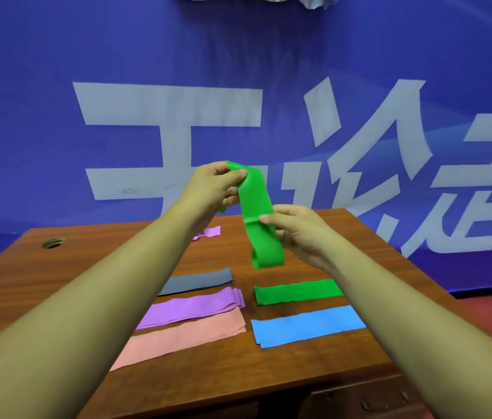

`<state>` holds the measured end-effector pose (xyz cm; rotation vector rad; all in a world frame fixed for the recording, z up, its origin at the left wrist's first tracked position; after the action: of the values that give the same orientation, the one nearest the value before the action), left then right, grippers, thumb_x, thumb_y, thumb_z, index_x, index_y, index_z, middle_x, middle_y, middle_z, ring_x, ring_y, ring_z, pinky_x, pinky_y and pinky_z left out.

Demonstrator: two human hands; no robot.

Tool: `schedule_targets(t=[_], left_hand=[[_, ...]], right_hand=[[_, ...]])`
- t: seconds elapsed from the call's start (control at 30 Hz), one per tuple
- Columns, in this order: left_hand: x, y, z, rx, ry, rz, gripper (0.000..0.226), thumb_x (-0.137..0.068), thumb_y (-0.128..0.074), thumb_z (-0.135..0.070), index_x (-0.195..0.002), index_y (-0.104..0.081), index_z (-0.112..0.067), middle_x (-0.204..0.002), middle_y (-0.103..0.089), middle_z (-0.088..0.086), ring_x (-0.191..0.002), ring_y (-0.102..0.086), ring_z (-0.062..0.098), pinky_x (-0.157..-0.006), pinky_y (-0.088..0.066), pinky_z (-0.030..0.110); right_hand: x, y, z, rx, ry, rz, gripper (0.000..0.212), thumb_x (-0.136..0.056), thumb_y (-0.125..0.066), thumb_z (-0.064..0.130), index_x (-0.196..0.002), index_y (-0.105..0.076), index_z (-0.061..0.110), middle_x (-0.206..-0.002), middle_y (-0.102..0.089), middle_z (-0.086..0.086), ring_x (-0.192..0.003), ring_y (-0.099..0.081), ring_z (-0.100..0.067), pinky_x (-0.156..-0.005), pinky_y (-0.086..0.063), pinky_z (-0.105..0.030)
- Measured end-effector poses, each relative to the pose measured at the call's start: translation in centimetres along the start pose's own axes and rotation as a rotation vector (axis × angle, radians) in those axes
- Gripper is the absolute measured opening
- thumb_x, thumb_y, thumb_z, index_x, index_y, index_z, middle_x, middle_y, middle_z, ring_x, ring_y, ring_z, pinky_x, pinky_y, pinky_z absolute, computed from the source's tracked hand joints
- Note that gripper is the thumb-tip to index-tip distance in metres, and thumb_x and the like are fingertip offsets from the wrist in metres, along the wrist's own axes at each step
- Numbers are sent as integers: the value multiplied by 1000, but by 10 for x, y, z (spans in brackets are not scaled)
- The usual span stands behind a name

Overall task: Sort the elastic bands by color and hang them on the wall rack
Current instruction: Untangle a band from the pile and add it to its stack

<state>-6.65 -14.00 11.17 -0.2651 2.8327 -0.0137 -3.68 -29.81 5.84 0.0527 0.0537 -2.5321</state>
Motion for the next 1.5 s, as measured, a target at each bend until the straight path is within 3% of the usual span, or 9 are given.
schedule_targets(t=[0.13,0.23,0.33,0.5,0.73,0.97,1.2,1.37,1.5], left_hand=[[4,2,13,-81,140,-12,34,-100,-51,-35,-91,-61,-4,-74,-63,11,-63,-63,21,-57,-58,25],[10,3,21,-275,207,25,50,-99,-43,-51,-86,-57,-5,-80,-74,18,-70,-73,25,-62,-56,28],[12,3,23,-282,152,51,42,-99,-45,-48,-82,-50,-10,-81,-74,19,-75,-74,28,-62,-54,28],[15,-1,17,-415,-79,151,14,-92,-64,-27,-92,-66,-14,-83,-72,-1,-77,-66,10,-67,-52,25],[13,-3,19,-530,-123,49,5,-86,-73,-22,-86,-72,-17,-87,-74,7,-79,-65,18,-85,-53,47],[17,-6,14,-511,-173,11,15,-90,-65,-16,-76,-66,-23,-76,-65,1,-69,-53,7,-70,-44,25],[14,-3,29,-453,-113,53,8,-83,-75,-28,-82,-70,-21,-81,-71,1,-75,-62,12,-70,-49,32],[16,-2,26,-433,-121,-12,6,-84,-75,-22,-80,-70,-22,-68,-63,-8,-54,-50,-2,-54,-39,13],[16,2,23,-420,-107,-13,7,-84,-74,-24,-79,-70,-24,-79,-70,-1,-76,-61,12,-71,-48,26]], right_hand=[[4,2,8,-26,81,-108,19,-92,-61,9,-108,-67,0,-91,-70,-12,-81,-65,-23,-75,-52,-34],[1,6,19,-12,130,-184,14,-93,-60,12,-101,-70,6,-90,-70,-12,-82,-65,-25,-78,-51,-39],[-3,9,23,10,148,-237,10,-93,-61,12,-93,-70,9,-82,-69,-7,-74,-64,-20,-72,-50,-36],[-3,11,23,55,145,-278,11,-94,-61,13,-93,-70,9,-82,-71,-7,-74,-66,-18,-64,-53,-28],[-7,11,21,98,150,-301,12,-93,-61,13,-96,-71,7,-91,-73,-12,-83,-67,-21,-78,-52,-37],[-7,7,18,90,104,-241,16,-91,-62,7,-104,-70,3,-105,-71,-21,-90,-67,-27,-89,-53,-47],[-8,6,15,24,121,-287,14,-89,-66,10,-99,-72,2,-96,-73,-18,-87,-69,-28,-89,-54,-46],[-6,4,16,36,108,-277,21,-89,-67,14,-105,-70,0,-100,-73,-18,-94,-70,-30,-85,-56,-43],[-3,5,16,43,89,-258,26,-89,-67,12,-110,-66,-4,-107,-70,-23,-92,-68,-29,-84,-55,-44]])
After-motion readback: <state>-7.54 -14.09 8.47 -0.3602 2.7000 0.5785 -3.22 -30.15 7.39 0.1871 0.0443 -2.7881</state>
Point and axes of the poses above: each hand's wrist, its own x-axis away from the middle knuckle, its own y-axis out of the back of the hand, z = x × y, the point moved 4 cm from there along -x, towards the middle knuckle
